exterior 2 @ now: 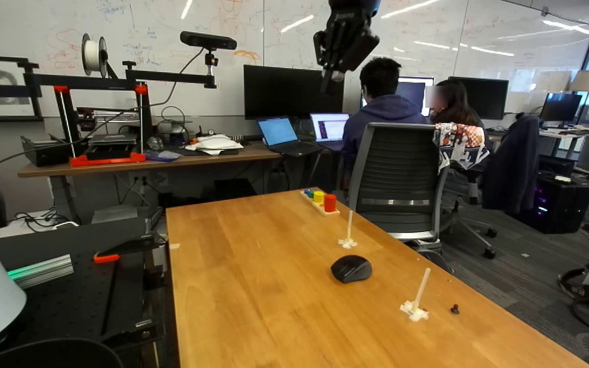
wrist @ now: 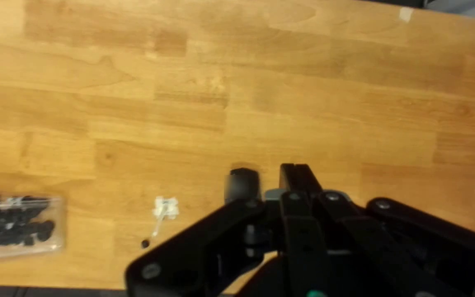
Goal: Left click on the mouse
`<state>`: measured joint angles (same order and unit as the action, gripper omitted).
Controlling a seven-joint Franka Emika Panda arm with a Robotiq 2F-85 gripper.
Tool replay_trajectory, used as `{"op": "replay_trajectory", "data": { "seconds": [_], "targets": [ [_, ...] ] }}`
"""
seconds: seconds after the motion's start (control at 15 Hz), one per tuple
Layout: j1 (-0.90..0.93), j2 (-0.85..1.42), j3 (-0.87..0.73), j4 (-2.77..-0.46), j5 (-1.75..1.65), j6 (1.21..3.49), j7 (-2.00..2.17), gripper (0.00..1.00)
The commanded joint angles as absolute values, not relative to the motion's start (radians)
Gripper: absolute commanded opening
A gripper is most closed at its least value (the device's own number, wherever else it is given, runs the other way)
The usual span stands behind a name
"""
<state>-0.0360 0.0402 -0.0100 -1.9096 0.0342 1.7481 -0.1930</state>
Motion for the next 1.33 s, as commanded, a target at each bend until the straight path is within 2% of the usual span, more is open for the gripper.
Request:
{"op": "replay_trajectory", "data": {
  "seconds": [0.0,0.07,0.13,0.2,0.27,0.33,0.87,0.93,1.0,1.13,1.27],
  "targets": [
    [-0.056,-0.031,-0.044,-1.962,-0.027,1.886,-0.170,0.05],
    [-0.060,-0.034,-0.052,-1.962,-0.025,1.899,-0.168,0.05],
    [-0.063,-0.035,-0.058,-1.956,-0.016,1.886,-0.175,0.16],
    [-0.066,-0.033,-0.062,-1.946,-0.004,1.849,-0.192,0.08],
    [-0.067,-0.032,-0.065,-1.940,-0.001,1.824,-0.180,0.36],
    [-0.069,-0.038,-0.067,-1.940,0.007,1.810,-0.196,0.36],
    [-0.067,-0.088,-0.069,-1.941,0.024,1.734,-0.198,0.97],
    [-0.067,-0.093,-0.071,-1.937,0.038,1.714,-0.206,0.99],
    [-0.064,-0.059,-0.066,-1.929,0.011,1.745,-0.192,0.85],
    [-0.064,-0.069,-0.067,-1.929,0.016,1.731,-0.192,0.99],
    [-0.064,-0.072,-0.067,-1.929,0.018,1.729,-0.192,1.00]
  ]
}}
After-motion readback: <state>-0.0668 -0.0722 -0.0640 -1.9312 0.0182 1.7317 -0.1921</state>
